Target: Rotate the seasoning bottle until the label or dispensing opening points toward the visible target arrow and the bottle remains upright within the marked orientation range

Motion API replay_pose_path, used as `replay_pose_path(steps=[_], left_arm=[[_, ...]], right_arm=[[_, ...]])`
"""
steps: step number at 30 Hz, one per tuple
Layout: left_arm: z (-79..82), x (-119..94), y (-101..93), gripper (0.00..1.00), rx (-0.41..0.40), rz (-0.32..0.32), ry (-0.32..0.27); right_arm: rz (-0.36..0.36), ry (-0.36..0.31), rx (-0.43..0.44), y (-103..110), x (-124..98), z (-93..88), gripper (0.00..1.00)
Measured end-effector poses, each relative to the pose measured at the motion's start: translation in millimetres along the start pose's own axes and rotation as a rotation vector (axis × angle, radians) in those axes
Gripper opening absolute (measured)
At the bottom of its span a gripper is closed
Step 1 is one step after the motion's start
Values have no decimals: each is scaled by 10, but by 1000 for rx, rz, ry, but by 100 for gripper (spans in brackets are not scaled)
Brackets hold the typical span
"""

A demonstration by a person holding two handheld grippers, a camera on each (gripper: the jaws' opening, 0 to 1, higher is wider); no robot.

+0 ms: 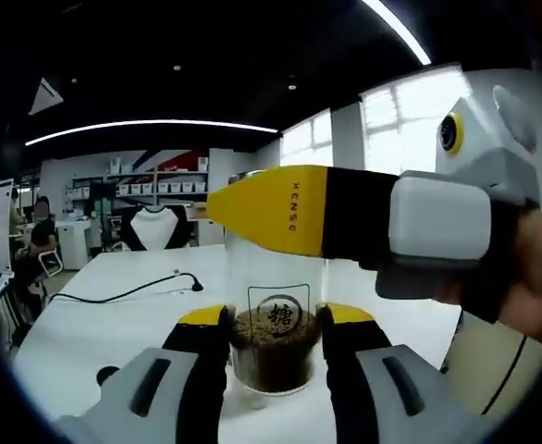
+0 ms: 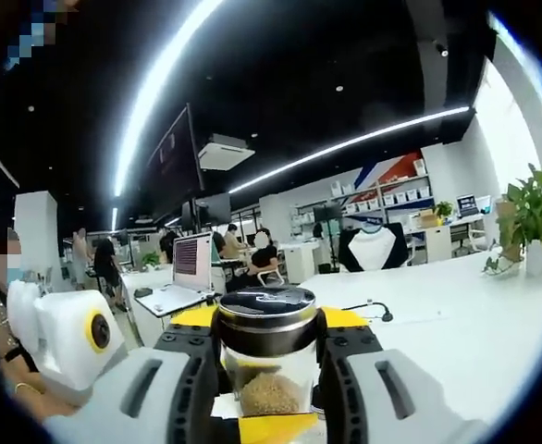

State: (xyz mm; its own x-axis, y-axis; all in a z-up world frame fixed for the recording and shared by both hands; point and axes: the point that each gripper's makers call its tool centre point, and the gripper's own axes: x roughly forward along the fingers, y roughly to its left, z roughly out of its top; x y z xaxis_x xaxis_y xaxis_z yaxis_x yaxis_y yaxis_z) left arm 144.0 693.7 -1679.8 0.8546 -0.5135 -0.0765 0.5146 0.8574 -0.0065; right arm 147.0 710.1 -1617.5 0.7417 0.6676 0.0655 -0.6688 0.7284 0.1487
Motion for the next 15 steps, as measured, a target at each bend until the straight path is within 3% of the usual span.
replay_pose_path(steps=[6,10,11,15], left_arm=[[-26,-1,-14,44,48,-17,2],[-89,-25,22,54,32,-40,11],[-137,-56,-1,57,27,-83,46],[-45,-157,154,70,20,-71,3]], right_arm=[[13,24,-9,-49,-38,-56,38],[-8,44,-21,-158,-81,-106,38],[-22,51,-27,-206,-103,-119,38],[-65,74,-43,-400,-193,-160,38]])
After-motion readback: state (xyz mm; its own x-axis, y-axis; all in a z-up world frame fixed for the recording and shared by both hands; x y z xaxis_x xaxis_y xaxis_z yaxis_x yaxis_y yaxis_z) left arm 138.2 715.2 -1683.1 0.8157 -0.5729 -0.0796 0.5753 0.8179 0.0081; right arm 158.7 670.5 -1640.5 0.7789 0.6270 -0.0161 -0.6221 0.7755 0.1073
